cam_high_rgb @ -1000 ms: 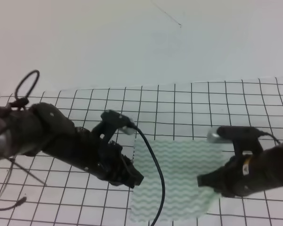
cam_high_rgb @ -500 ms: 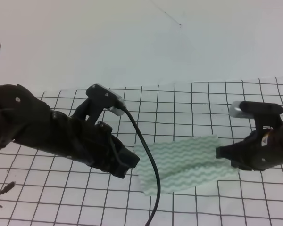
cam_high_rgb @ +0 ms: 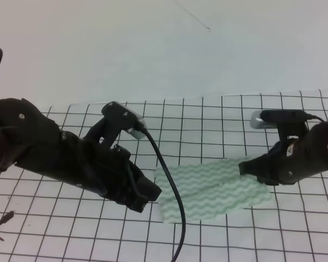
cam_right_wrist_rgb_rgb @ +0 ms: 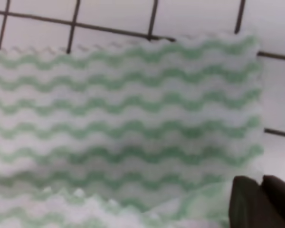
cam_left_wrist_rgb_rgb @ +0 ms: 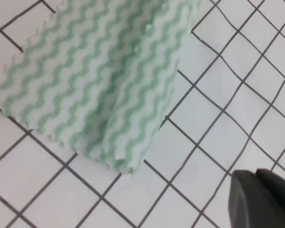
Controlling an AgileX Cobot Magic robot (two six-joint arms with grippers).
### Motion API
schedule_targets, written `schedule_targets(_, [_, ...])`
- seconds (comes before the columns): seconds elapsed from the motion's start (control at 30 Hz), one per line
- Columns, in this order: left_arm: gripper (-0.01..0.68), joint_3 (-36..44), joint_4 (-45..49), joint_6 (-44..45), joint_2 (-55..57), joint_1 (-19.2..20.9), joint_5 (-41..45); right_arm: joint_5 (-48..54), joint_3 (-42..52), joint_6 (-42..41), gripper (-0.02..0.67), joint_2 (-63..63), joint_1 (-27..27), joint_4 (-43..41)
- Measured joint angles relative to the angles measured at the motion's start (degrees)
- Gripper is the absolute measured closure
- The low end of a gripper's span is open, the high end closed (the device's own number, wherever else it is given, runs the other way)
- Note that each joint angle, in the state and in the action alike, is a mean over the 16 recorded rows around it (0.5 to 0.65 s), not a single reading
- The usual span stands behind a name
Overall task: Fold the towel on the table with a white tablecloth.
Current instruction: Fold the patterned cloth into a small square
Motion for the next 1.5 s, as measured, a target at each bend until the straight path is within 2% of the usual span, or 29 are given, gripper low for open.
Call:
schedule_targets(0.13, [0.672,0.0,1.02,-0.63,0.05,0.0,-0.02,0.62,-1.53,-5.31,0.434,-0.22,-0.04,-0.02])
schedule_targets(0.33, [0.672,0.0,2.19,-2.48,0.14,0.0,-0.43,4.33,-5.57,-18.13,0.343,-1.16,-0.06,0.04])
schedule_targets(0.77, [0.672,0.0,2.57,-8.4,0.23,0.0,-2.37,23.38,-21.12,-54.11,0.333,5.09,0.07,2.98])
schedule_targets(0.97, [0.672,0.0,2.55,-9.48,0.23,0.0,-2.25,26.51,-24.69,-66.89,0.333,9.57,0.31,4.38])
schedule_targets(1.2, [0.672,0.0,2.55,-9.6,0.23,0.0,-1.92,25.0,-25.32,-75.16,0.333,13.0,0.73,4.85])
schedule_targets(1.5, [0.672,0.0,2.55,-9.8,0.23,0.0,-1.95,24.12,-25.32,-78.79,0.333,15.81,1.04,5.96])
